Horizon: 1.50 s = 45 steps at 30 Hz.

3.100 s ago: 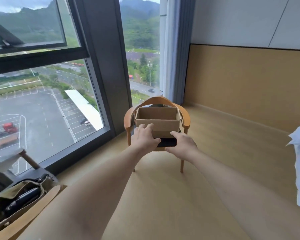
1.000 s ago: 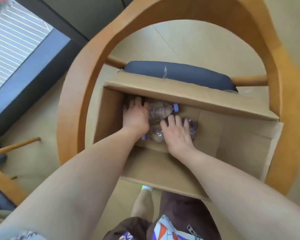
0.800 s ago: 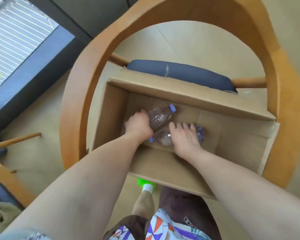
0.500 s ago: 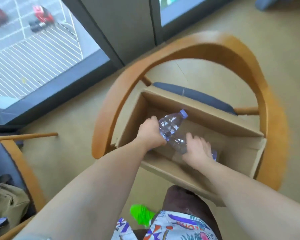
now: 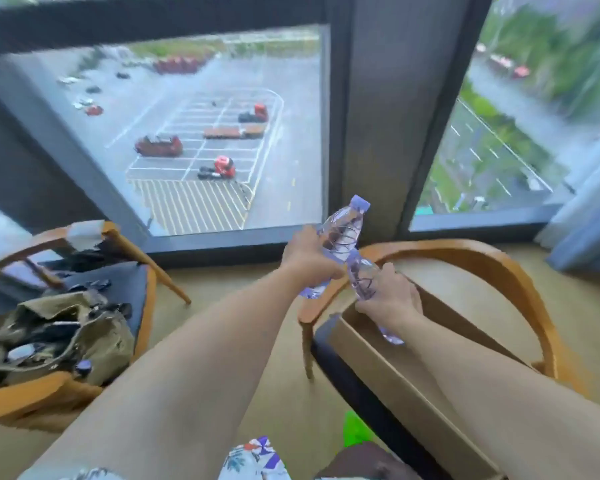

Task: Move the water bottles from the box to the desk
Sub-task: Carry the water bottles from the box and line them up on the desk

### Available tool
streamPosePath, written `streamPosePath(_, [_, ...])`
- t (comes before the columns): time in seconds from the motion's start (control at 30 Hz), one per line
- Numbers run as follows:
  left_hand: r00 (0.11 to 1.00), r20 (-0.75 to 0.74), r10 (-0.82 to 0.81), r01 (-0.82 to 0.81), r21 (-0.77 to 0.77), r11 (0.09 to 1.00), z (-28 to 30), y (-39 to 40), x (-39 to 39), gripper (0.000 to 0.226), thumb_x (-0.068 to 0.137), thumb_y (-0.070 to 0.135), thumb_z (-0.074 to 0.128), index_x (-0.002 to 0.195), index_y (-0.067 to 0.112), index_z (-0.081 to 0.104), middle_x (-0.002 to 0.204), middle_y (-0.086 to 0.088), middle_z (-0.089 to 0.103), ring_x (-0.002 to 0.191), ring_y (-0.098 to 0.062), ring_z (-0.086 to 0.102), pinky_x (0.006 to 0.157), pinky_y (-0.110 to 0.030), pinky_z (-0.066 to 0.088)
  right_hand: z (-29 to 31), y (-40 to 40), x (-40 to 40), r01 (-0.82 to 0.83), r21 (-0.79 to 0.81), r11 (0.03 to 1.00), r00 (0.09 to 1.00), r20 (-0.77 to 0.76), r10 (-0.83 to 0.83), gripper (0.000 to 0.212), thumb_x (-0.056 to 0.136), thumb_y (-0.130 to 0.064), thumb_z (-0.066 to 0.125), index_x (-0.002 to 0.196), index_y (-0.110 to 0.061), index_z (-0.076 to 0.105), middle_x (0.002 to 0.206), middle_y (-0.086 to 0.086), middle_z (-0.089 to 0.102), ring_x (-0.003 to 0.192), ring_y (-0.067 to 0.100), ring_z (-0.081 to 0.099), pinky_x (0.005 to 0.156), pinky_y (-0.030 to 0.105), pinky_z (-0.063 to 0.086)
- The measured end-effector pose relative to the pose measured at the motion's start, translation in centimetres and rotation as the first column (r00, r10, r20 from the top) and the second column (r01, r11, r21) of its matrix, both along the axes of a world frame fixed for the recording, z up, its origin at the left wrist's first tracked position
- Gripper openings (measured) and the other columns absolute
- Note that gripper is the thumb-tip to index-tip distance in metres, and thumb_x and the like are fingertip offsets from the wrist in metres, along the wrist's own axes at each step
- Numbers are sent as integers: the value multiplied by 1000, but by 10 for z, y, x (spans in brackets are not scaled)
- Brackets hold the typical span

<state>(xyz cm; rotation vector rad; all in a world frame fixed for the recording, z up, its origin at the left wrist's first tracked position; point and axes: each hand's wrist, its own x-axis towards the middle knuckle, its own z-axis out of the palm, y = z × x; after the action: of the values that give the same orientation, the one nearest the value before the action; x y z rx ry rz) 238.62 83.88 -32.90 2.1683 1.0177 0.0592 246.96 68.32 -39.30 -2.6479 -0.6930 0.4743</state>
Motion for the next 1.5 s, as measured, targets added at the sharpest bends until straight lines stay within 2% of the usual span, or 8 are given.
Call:
streamPosePath(0.13, [971, 104, 217, -225, 79, 971, 51, 44, -112, 69, 50, 30, 85, 107, 15, 49, 103, -2, 59, 93, -23, 61, 74, -33, 55, 53, 57, -84, -219, 104, 970, 975, 57, 214, 47, 67, -39, 77, 91, -35, 37, 96, 5, 54, 98, 32, 63, 68, 34, 41])
streamPosePath(0.3, [857, 165, 487, -513, 192, 837, 92, 86, -288, 79, 51, 38, 85, 114, 15, 43, 102, 0, 52, 90, -19, 50, 67, -25, 41, 90, 135, -215, -413, 302, 859, 910, 97, 403, 63, 60, -44, 83, 96, -23, 36, 84, 2, 59, 74, 29, 51, 61, 35, 35])
streamPosePath(0.5, [579, 257, 774, -815, 165, 555, 103, 77, -523, 79, 50, 38, 85, 114, 16, 44, 108, 0, 53, 92, -22, 53, 71, -30, 45, 113, 199, -418, -602, 480, 638, 747, 56, 662, 64, 56, -47, 88, 94, -26, 41, 76, -12, 52, 74, 19, 55, 54, 31, 34])
streamPosePath(0.67, [288, 315, 904, -958, 102, 269, 96, 31, -691, 71, 48, 32, 85, 103, 19, 41, 105, 1, 57, 86, -22, 56, 63, -27, 40, 121, 219, -582, -725, 513, 460, 538, 5, 843, 70, 54, -49, 89, 99, -26, 40, 90, -5, 59, 83, 20, 57, 66, 33, 43])
streamPosePath(0.87, [-63, 330, 942, -990, 99, -101, 80, -38, -851, 72, 44, 35, 83, 101, 19, 42, 102, 4, 55, 90, -23, 58, 68, -28, 47, 124, 216, -775, -809, 546, 218, 218, -65, 974, 75, 49, -50, 85, 106, -28, 42, 85, -13, 58, 80, 16, 59, 54, 24, 38])
streamPosePath(1.1, [-372, 295, 880, -909, 77, -410, 74, -94, -1026, 72, 47, 32, 87, 103, 17, 44, 105, 2, 57, 93, -25, 59, 73, -32, 51, 126, 202, -995, -800, 598, -49, -129, -91, 987, 71, 50, -47, 87, 102, -27, 43, 81, -13, 60, 78, 16, 62, 58, 27, 42])
streamPosePath(1.33, [-537, 316, 782, -802, 97, -590, 96, -113, -1172, 72, 49, 33, 88, 103, 18, 43, 94, 10, 48, 92, -22, 53, 68, -30, 41, 147, 210, -1180, -771, 597, -222, -337, -85, 938, 69, 53, -42, 89, 101, -25, 44, 86, -11, 61, 84, 21, 62, 65, 30, 41])
streamPosePath(1.5, [-596, 354, 721, -756, 56, -652, 99, -134, -1253, 67, 49, 29, 86, 100, 19, 42, 100, 7, 53, 96, -21, 57, 76, -35, 52, 156, 187, -1288, -752, 583, -308, -437, -90, 895, 79, 50, -47, 89, 112, -25, 46, 89, -12, 62, 86, 21, 63, 67, 30, 45])
